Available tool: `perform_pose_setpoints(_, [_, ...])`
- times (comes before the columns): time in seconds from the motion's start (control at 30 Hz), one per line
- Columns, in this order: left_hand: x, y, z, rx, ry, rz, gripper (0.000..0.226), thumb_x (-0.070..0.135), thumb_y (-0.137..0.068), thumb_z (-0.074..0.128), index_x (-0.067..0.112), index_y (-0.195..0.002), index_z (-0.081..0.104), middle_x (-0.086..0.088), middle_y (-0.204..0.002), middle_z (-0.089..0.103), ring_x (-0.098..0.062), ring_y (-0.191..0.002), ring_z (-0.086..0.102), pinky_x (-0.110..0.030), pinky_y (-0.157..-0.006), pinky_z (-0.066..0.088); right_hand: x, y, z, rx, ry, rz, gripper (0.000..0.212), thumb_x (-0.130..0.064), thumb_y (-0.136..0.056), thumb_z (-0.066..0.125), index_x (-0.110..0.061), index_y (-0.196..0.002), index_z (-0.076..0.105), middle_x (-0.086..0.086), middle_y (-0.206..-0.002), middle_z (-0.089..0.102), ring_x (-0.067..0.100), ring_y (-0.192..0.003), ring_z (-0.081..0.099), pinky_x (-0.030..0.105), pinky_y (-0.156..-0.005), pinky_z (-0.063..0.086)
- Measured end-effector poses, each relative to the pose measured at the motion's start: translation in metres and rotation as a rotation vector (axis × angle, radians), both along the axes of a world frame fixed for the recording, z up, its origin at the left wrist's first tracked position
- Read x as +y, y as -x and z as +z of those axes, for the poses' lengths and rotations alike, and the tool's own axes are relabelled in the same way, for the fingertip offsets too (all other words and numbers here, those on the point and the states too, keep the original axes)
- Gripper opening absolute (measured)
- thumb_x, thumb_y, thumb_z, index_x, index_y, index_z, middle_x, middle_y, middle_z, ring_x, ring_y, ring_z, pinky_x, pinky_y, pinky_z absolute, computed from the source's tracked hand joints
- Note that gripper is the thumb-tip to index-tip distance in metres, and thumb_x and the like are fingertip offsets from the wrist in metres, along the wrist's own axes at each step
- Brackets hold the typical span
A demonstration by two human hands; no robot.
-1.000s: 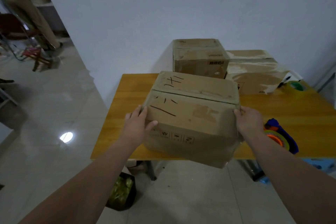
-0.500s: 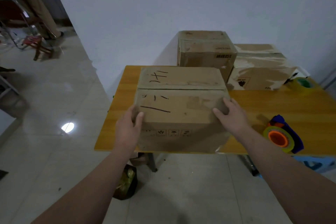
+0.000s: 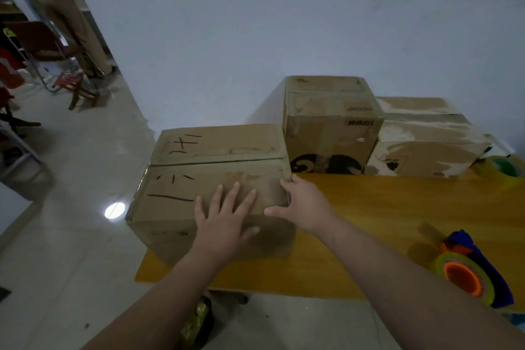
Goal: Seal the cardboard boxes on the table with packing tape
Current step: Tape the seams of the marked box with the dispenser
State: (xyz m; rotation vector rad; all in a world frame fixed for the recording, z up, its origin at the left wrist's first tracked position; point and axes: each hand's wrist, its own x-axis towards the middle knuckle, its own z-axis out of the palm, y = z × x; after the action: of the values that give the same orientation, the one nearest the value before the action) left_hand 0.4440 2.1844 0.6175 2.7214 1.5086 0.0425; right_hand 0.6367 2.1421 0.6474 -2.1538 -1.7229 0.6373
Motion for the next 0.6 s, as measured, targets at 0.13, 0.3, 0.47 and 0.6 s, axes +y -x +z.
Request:
perform_pose_setpoints(0.13, [0.046, -0.024, 0.001, -0.059, 0.027, 0.024, 0.058, 0.051, -0.095, 0.036, 0.054, -0.143, 0.004, 0.009, -0.158, 0.001, -0.026, -0.144, -0.004, -0.058, -0.111, -0.008, 0.044, -0.017, -0.001, -0.037, -0.004, 0.021, 0.092, -0.069, -0.076, 0.058, -0.021, -0.149, 0.029, 0.008, -0.158, 0.017, 0.028, -0.142, 0.024, 0.042, -0.111, 0.029])
perform_pose_setpoints(0.3, [0.109, -0.033, 0.005, -0.068, 0.075, 0.020, 0.056, 0.049, -0.095, 0.038, 0.056, -0.141, 0.007, 0.011, -0.157, 0.002, -0.022, -0.143, -0.006, -0.054, -0.111, -0.009, 0.093, -0.046, 0.007, -0.084, -0.040, 0.106, 0.061, -0.057, -0.092, 0.048, -0.028, -0.145, 0.039, 0.004, -0.155, 0.028, 0.027, -0.139, 0.031, 0.042, -0.111, 0.029])
perform_pose_setpoints(0.47, [0.173, -0.059, 0.009, -0.085, 0.126, -0.024, 0.056, 0.048, -0.095, 0.041, 0.052, -0.141, 0.011, 0.010, -0.157, 0.003, -0.023, -0.143, -0.006, -0.057, -0.110, -0.009, 0.139, -0.071, 0.019, -0.366, -0.230, 0.176, 0.034, -0.038, -0.099, 0.041, -0.027, -0.124, 0.061, 0.000, -0.136, 0.053, 0.023, -0.132, 0.038, 0.042, -0.116, 0.009])
perform_pose_setpoints(0.6, [0.216, -0.077, 0.011, -0.061, 0.140, -0.085, 0.056, 0.051, -0.093, 0.039, 0.052, -0.141, 0.011, 0.010, -0.156, 0.002, -0.024, -0.143, -0.006, -0.057, -0.109, -0.010, 0.167, -0.079, 0.022, -0.404, -0.313, 0.086, 0.032, -0.032, -0.098, 0.043, -0.025, -0.121, 0.064, 0.004, -0.138, 0.051, 0.023, -0.133, 0.037, 0.040, -0.117, 0.004])
